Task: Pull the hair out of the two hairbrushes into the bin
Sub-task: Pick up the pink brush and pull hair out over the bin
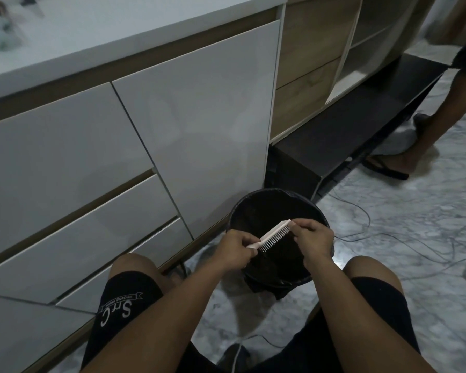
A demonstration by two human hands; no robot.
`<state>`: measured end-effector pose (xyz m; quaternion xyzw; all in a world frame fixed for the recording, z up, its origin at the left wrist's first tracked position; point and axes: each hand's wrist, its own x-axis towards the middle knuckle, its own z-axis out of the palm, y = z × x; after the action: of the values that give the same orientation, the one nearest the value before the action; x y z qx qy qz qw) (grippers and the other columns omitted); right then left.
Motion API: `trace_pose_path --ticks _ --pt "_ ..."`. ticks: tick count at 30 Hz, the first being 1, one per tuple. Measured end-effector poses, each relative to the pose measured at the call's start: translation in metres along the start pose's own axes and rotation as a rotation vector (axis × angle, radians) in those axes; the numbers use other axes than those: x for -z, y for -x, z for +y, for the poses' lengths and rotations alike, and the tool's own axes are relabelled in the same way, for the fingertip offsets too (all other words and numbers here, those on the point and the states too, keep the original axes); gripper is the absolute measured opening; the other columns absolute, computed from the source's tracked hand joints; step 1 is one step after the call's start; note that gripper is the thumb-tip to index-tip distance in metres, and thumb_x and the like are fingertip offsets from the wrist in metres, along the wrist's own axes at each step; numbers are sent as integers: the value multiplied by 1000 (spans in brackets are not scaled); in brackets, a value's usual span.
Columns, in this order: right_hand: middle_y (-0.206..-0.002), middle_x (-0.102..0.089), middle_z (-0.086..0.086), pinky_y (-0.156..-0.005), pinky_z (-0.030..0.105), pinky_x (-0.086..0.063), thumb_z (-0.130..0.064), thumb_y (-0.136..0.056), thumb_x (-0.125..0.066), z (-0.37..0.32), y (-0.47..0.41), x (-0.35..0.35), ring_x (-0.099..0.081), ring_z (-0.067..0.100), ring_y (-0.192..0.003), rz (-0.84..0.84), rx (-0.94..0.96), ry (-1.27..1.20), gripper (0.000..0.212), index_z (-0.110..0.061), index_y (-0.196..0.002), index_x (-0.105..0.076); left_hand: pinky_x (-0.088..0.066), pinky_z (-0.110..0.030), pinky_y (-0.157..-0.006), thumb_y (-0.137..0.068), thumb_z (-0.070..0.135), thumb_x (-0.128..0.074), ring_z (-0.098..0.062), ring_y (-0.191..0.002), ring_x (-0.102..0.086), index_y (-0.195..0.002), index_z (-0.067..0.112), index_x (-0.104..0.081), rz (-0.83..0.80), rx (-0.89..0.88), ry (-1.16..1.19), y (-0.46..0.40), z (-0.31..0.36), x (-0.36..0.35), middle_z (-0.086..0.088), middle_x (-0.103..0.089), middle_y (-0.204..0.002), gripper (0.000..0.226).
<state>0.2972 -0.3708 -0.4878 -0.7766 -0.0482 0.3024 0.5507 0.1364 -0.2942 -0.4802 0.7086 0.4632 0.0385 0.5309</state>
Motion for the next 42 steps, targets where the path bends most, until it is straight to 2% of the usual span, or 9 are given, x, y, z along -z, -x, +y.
trace_pose_path --ticks 7,13,17,22,25,28,33,38,42 --pt "-80 -64 2 -66 24 -53 -4 -87 -69 -1 1 2 -59 10 -67 46 -57 -204 18 -8 -104 -70 -47 -25 -50 -93 6 -58 -11 -56 -55 -111 11 -73 -20 32 36 1 2 -3 0 -62 -69 24" --pt "-112 -69 8 -96 44 -52 -14 -91 -64 -4 1 2 -64 22 -107 -189 -252 -312 14 -13 -103 -69 -46 -24 -47 -93 12 -59 -12 -56 -56 -111 10 -70 -39 72 118 4 7 -2 -4 -66 -81 21" --pt "-114 -67 14 -96 45 -50 -16 -90 -65 -8 1 5 -61 28 -108 -327 -364 -447 13 -11 -101 -62 -45 -25 -42 -91 14 -62 -13 -46 -55 -105 4 -69 -46 87 218 7 7 0 -8 -67 -75 18" --pt "-119 -69 8 -92 42 -54 -27 -96 -59 -7 5 2 -64 23 -109 -381 -117 -194 28 -17 -121 -65 -51 -28 -42 -97 12 -53 -20 -45 -56 -98 -4 -65 -87 98 334 7 9 3 -15 -66 -76 20" --pt "-130 -63 2 -88 40 -56 -30 -100 -50 -5 12 -4 -61 21 -116 -420 65 26 41 -23 -140 -52 -52 -29 -42 -98 11 -50 -21 -44 -56 -88 -2 -65 -86 132 397 6 13 2 -17 -65 -75 22" --pt "-120 -64 -1 -85 39 -56 -25 -104 -43 -8 15 -5 -63 18 -108 -464 75 45 36 -25 -138 -51 -52 -30 -42 -95 7 -50 -22 -43 -57 -82 1 -65 -70 183 448 4 17 1 -17 -64 -71 21" --pt "-117 -63 1 -87 39 -57 -14 -103 -42 -8 19 -8 -64 18 -102 -471 73 72 35 -24 -135 -53 -49 -28 -42 -88 3 -48 -20 -45 -58 -103 -11 -66 5 214 386 -1 18 -4 -14 -66 -71 27" --pt "-102 -70 9 -80 35 -60 -3 -97 -53 -2 19 -8 -71 25 -95 -388 18 -31 46 -8 -142 -48 -48 -25 -50 -91 7 -55 -12 -52 -56 -118 2 -67 23 133 265 -3 10 -6 -5 -64 -73 30" --pt "-105 -67 16 -91 49 -56 -16 -103 -44 -2 17 -10 -68 35 -99 -447 -178 -287 43 -4 -144 -41 -50 -22 -51 -94 9 -57 -9 -53 -55 -125 6 -65 36 61 181 -4 10 -8 1 -64 -71 32"
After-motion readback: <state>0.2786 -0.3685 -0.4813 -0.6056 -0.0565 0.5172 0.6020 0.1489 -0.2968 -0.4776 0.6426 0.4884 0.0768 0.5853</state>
